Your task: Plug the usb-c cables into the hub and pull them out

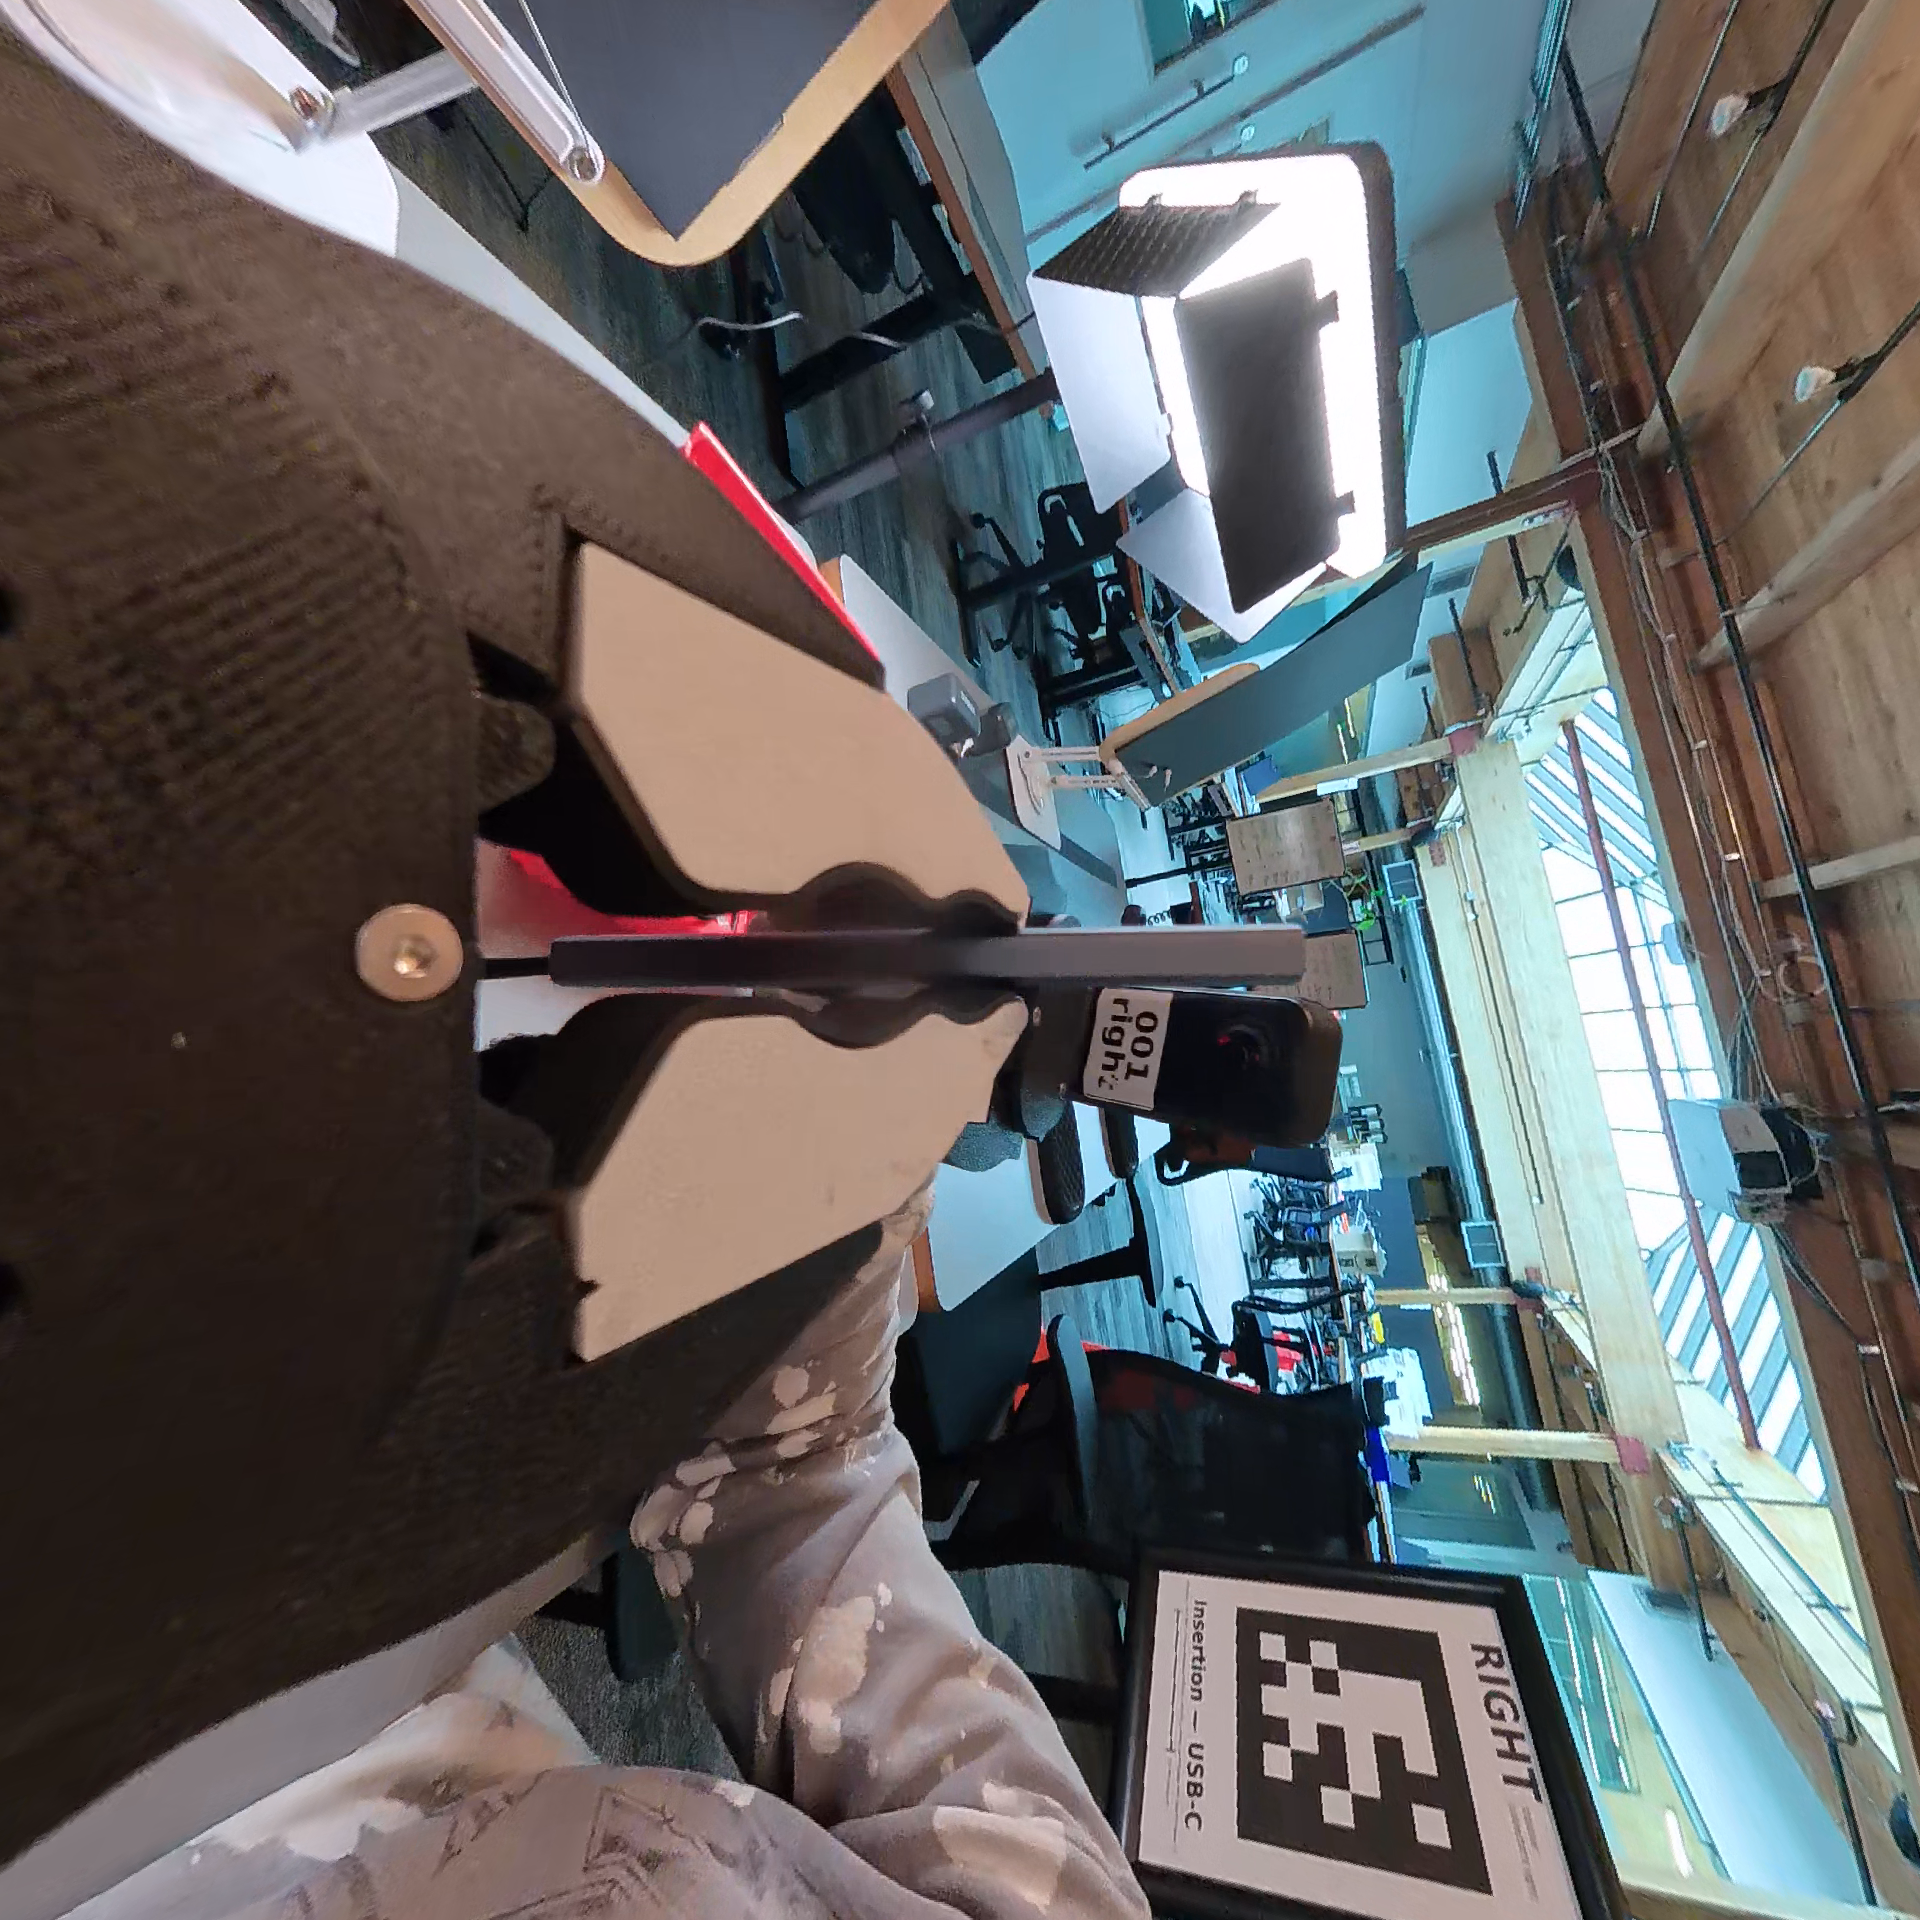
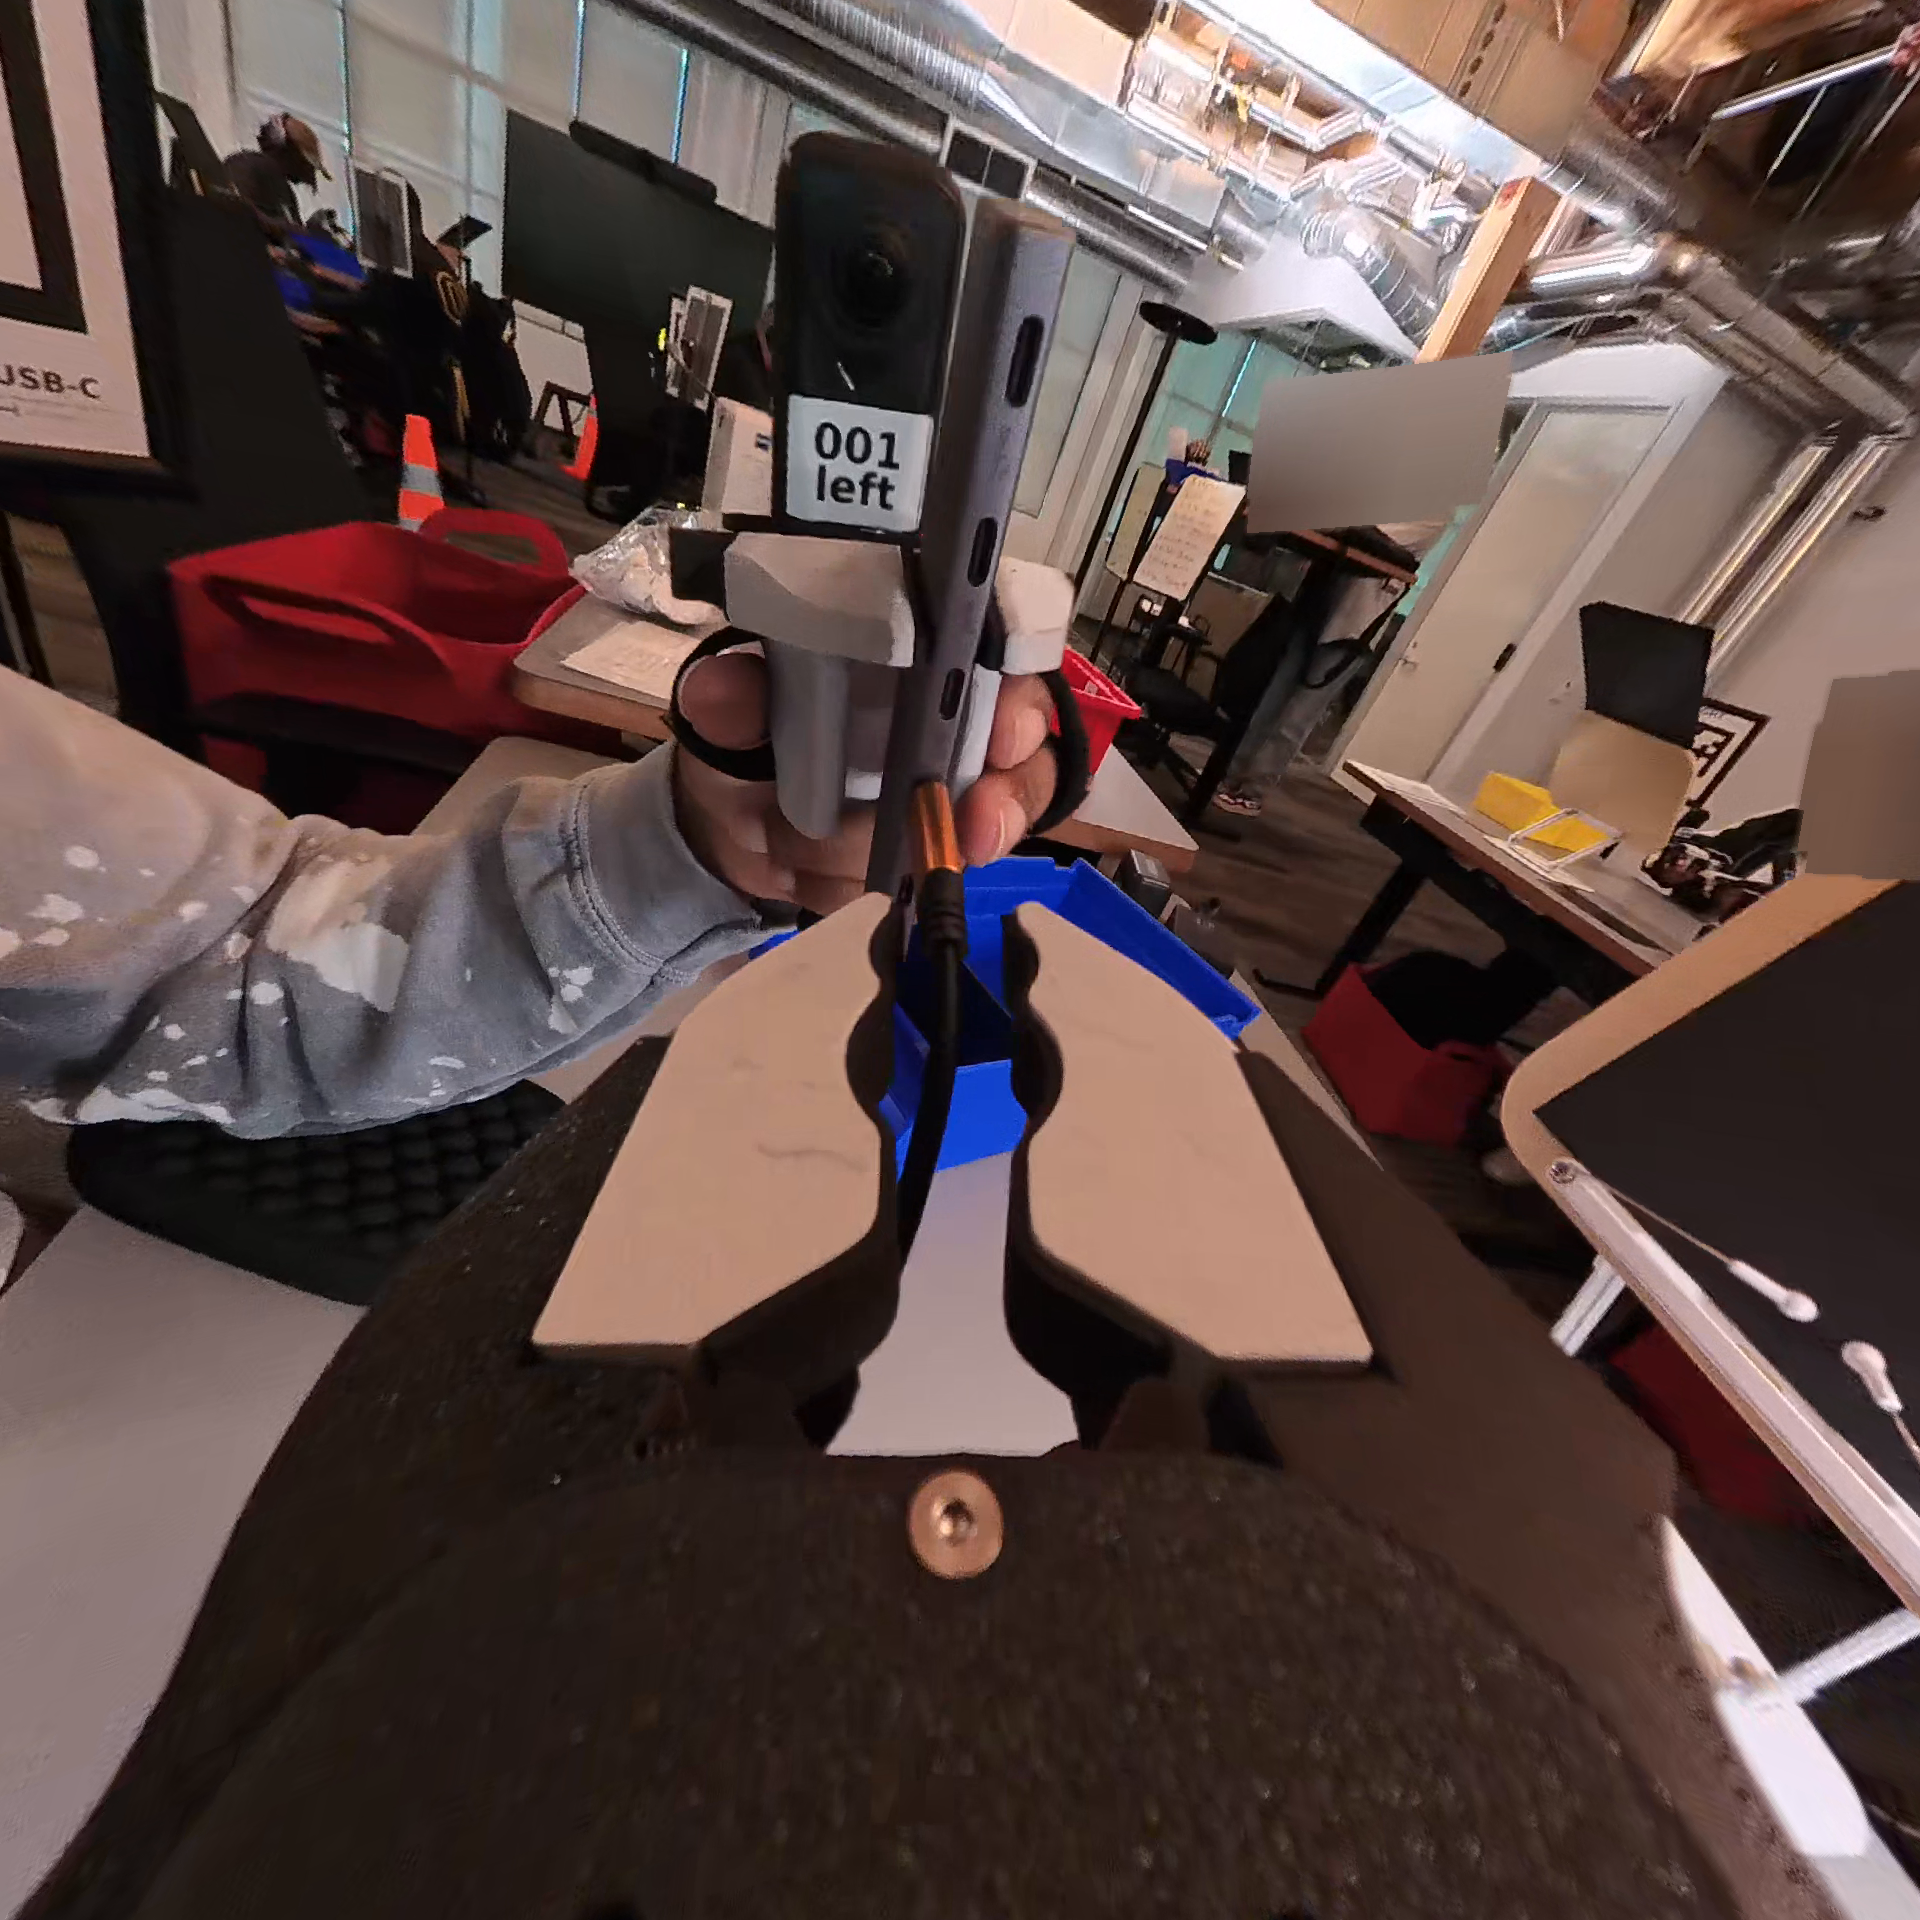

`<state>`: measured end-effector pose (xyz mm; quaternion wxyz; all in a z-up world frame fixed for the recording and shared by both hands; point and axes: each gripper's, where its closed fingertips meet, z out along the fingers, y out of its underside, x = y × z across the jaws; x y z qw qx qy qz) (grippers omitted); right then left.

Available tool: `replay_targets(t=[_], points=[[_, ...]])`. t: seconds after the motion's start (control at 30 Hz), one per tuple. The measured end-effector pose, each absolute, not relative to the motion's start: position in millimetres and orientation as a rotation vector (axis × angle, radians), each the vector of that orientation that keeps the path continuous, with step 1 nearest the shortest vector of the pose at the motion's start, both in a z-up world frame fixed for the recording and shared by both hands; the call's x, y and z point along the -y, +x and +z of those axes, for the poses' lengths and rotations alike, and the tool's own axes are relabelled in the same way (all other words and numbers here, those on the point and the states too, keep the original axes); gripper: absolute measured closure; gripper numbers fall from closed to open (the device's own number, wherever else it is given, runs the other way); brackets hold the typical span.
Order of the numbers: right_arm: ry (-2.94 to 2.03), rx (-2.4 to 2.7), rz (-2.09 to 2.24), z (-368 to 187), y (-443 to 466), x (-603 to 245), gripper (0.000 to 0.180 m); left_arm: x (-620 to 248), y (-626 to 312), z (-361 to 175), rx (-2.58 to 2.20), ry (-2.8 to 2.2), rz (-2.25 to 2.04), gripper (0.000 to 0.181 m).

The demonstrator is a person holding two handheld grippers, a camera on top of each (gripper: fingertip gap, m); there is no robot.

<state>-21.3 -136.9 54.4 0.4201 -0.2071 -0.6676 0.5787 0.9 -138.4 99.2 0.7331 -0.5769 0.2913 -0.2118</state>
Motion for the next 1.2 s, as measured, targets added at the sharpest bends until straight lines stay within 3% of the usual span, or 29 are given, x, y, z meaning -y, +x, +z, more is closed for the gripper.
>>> replay_targets(t=[0.43, 0.6, 0.7, 1.2], points=[[-0.487, 1.654, 1.534, 63, 1, 133, 0.174, 128, 14, 90, -0.636, -1.259, -0.547, 0.170], [-0.485, 1.672, 1.500, 66, 7, 133, 0.174, 131, 16, 76, -0.713, -1.360, -0.484, 0.161], [-0.479, 1.676, 1.470, 66, 9, 135, 0.174, 129, 18, 72, -0.745, -1.374, -0.420, 0.170], [-0.459, 1.652, 1.499, 69, 13, 123, 0.173, 119, 21, 77, -0.689, -1.388, -0.438, 0.170]])
